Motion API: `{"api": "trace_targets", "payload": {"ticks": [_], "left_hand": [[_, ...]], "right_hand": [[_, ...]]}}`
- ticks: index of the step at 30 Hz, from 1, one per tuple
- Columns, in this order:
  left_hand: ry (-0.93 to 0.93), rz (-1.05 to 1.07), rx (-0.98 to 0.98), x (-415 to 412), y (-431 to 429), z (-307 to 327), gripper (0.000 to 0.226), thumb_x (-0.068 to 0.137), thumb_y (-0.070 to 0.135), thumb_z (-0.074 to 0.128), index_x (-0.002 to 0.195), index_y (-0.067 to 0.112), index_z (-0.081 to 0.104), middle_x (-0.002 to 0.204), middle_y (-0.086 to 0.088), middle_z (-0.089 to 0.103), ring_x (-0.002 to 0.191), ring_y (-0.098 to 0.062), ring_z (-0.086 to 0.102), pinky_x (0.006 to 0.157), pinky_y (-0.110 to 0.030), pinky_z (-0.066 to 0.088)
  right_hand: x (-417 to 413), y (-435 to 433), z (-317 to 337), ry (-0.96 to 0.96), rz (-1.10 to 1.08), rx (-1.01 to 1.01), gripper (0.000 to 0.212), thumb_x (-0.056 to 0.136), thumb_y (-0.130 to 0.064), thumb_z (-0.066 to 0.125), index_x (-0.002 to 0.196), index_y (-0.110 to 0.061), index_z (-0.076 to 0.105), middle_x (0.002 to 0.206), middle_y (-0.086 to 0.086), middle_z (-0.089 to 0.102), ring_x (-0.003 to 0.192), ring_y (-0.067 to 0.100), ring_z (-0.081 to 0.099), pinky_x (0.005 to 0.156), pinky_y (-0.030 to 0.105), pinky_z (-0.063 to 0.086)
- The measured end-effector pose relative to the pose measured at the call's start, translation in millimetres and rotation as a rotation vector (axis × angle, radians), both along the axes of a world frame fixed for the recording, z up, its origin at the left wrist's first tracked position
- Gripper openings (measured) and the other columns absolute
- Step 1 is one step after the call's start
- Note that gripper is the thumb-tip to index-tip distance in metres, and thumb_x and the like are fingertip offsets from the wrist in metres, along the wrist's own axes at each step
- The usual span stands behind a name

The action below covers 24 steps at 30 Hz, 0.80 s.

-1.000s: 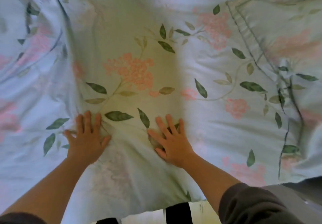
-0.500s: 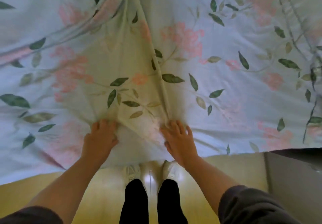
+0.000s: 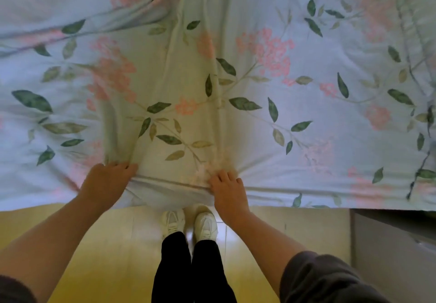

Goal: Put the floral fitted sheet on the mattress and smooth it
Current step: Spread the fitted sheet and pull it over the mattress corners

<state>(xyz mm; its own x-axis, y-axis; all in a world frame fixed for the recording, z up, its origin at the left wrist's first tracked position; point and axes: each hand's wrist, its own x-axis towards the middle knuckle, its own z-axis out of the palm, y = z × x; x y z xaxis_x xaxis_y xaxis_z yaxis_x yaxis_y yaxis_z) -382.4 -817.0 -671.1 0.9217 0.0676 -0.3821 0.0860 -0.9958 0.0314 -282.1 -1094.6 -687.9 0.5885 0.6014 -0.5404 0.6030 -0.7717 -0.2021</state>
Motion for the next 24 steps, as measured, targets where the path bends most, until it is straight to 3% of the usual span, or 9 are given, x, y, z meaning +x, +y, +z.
{"api": "trace_targets", "payload": {"ticks": [2,4,6,8,11,15,20,22,24], "left_hand": [[0.048,0.092,-0.014,-6,-5,-1,0.042,0.047,-0.011,0.083,0.084,0.001,0.068,0.062,-0.013,0.060,0.047,-0.031,0.058,0.038,-0.036,0.048],[0.043,0.199,-0.026,-11,-10,-5,0.032,0.067,0.013,0.083,0.089,0.004,0.063,0.075,-0.014,0.058,0.062,-0.033,0.058,0.045,-0.039,0.049],[0.021,0.249,-0.044,-19,-13,-10,0.051,0.069,0.039,0.080,0.100,0.004,0.061,0.092,-0.015,0.058,0.077,-0.035,0.057,0.053,-0.040,0.049],[-0.001,0.221,-0.094,-29,-17,-11,0.064,0.066,0.050,0.080,0.107,0.004,0.059,0.104,-0.015,0.057,0.088,-0.036,0.056,0.059,-0.043,0.049],[0.000,0.113,-0.106,-51,-9,-11,0.061,0.057,0.037,0.089,0.099,0.002,0.061,0.101,-0.014,0.058,0.086,-0.036,0.059,0.058,-0.043,0.051],[0.023,0.087,0.029,-68,17,-15,0.049,0.054,0.009,0.090,0.095,-0.003,0.066,0.089,-0.019,0.065,0.074,-0.040,0.062,0.053,-0.044,0.047],[0.091,-0.211,0.084,-89,51,-17,0.038,0.047,-0.005,0.082,0.083,0.001,0.071,0.075,-0.017,0.068,0.058,-0.034,0.063,0.053,-0.039,0.052],[0.203,-0.219,0.202,-109,66,-18,0.044,0.062,0.000,0.074,0.106,-0.002,0.068,0.101,-0.027,0.067,0.084,-0.044,0.065,0.070,-0.050,0.054],[0.282,-0.178,0.247,-126,79,-18,0.059,0.084,0.013,0.060,0.139,-0.001,0.042,0.135,-0.033,0.046,0.115,-0.045,0.055,0.085,-0.047,0.050]], "right_hand": [[2,1,0,-0.014,-0.005,-0.008,0.027,0.091,-0.017,0.049,0.119,-0.014,0.049,0.123,0.007,0.050,0.107,0.028,0.048,0.086,0.037,0.040],[2,3,0,-0.067,0.064,0.037,0.032,0.090,-0.038,0.052,0.112,-0.014,0.054,0.113,0.006,0.056,0.095,0.027,0.053,0.078,0.037,0.043],[-1,4,-1,-0.089,0.201,0.056,0.047,0.082,-0.050,0.060,0.113,-0.016,0.055,0.112,0.006,0.058,0.091,0.027,0.056,0.074,0.037,0.045],[-6,8,-4,-0.083,0.360,0.055,0.058,0.078,-0.053,0.064,0.124,-0.021,0.048,0.121,0.006,0.055,0.098,0.027,0.056,0.076,0.038,0.046],[-21,21,-2,-0.137,0.508,0.070,0.058,0.073,-0.041,0.073,0.124,-0.029,0.049,0.126,0.003,0.053,0.101,0.025,0.057,0.078,0.037,0.049],[-31,41,0,-0.224,0.346,0.067,0.036,0.063,-0.017,0.077,0.097,-0.024,0.066,0.104,0.001,0.061,0.089,0.023,0.060,0.073,0.034,0.050],[-47,54,11,-0.223,0.369,0.017,0.030,0.055,-0.010,0.075,0.081,-0.023,0.069,0.086,-0.001,0.061,0.077,0.022,0.060,0.068,0.031,0.047],[-58,56,16,-0.165,0.375,-0.062,0.031,0.065,-0.010,0.071,0.094,-0.021,0.066,0.096,0.001,0.060,0.086,0.024,0.059,0.074,0.032,0.044],[-65,62,15,-0.071,0.357,-0.166,0.034,0.083,-0.011,0.059,0.116,-0.017,0.054,0.116,0.005,0.051,0.104,0.028,0.051,0.085,0.036,0.038]]}}
